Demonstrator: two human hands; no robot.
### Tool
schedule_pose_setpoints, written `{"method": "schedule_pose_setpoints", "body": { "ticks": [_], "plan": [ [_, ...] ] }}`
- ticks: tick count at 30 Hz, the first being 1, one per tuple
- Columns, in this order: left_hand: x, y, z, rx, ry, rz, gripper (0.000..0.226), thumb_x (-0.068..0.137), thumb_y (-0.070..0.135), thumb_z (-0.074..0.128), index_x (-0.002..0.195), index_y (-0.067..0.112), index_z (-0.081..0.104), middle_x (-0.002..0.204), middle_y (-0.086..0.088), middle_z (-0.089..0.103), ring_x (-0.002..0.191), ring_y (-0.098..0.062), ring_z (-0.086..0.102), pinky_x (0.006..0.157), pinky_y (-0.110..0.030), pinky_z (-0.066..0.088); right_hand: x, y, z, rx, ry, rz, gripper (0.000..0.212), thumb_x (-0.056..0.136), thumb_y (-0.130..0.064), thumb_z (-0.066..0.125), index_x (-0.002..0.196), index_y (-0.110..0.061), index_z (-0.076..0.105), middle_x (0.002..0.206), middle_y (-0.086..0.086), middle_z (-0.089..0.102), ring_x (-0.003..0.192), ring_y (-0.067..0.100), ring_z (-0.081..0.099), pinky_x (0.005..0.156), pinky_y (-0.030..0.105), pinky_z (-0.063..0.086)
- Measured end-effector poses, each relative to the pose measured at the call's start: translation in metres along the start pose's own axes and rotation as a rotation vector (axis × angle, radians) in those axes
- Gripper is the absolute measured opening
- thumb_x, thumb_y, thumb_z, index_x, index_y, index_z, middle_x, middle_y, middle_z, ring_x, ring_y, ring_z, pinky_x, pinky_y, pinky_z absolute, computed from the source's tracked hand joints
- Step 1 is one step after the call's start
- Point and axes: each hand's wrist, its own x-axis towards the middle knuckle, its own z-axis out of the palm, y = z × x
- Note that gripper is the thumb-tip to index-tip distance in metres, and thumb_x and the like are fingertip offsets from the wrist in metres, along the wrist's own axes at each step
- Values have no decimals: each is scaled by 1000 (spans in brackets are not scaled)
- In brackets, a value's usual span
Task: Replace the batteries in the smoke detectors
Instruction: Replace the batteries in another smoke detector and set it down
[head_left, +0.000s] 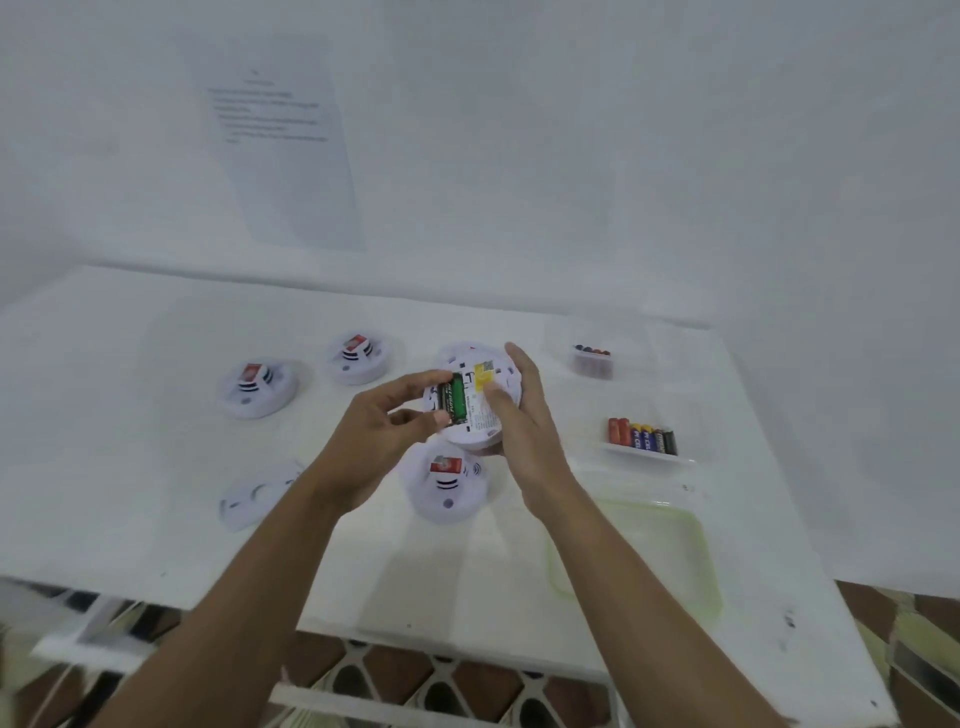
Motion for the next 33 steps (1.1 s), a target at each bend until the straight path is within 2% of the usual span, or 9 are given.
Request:
{"method": "schedule_pose_setpoints", "body": {
  "ticks": [4,8,14,18,20,22,25,29,33],
  "plan": [
    [-14,0,-30,69,37,15,35,92,5,64,123,23,65,118,7,70,95,-20,67,86,-32,54,4,13,13,-36,-326,-14,92,83,-12,76,152,-39,22,145,-3,48,128,19,57,99,43,55],
    [-26,0,-61,161,28,-33,35,93,13,65,121,34,65,115,5,71,107,-33,63,100,-54,47,5,21,28,-137,-513,-20,118,74,8,82,154,-40,11,154,-4,36,136,15,49,102,42,53],
    [-44,0,-92,132,-5,-10,31,96,17,60,125,25,65,122,7,68,107,-14,66,90,-33,53,6,31,59,-201,-432,-123,97,69,12,84,145,-18,31,140,4,52,130,17,54,97,32,53],
    [-47,-18,-119,180,199,-36,24,97,18,58,114,30,70,115,13,70,110,-10,64,94,-34,52,3,39,75,-250,-399,-157,95,67,12,85,140,-20,33,137,-5,52,129,10,53,94,30,55],
    [-46,-32,-136,431,279,-98,21,95,25,61,106,41,70,116,17,68,110,-7,62,96,-32,48,1,42,81,-278,-382,-144,95,67,11,86,139,-21,33,129,-20,55,124,4,54,91,31,57],
    [-45,-48,-149,739,218,-207,24,90,37,66,113,43,65,129,12,62,120,-12,55,100,-30,41,-1,44,86,-298,-367,-138,95,66,11,86,138,-22,33,121,-28,56,120,-1,55,89,33,58],
    [-44,-67,-155,1003,12,-379,68,79,55,72,139,32,49,144,3,48,135,-22,39,110,-40,33,-4,49,90,-292,-340,-136,95,66,10,86,138,-21,32,128,-17,55,121,2,55,91,36,59],
    [-42,-75,-154,975,6,-377,78,72,49,80,140,28,49,129,-1,50,124,-25,45,104,-43,39,-8,53,95,-293,-321,-140,96,67,9,86,140,-20,31,133,-9,53,123,5,55,93,36,58],
    [-42,-71,-154,890,45,-337,64,72,35,84,128,25,56,112,-1,47,107,-21,49,88,-29,39,-12,54,96,-292,-320,-128,96,67,9,86,140,-23,32,134,-8,53,122,5,55,87,37,60]
  ]
}}
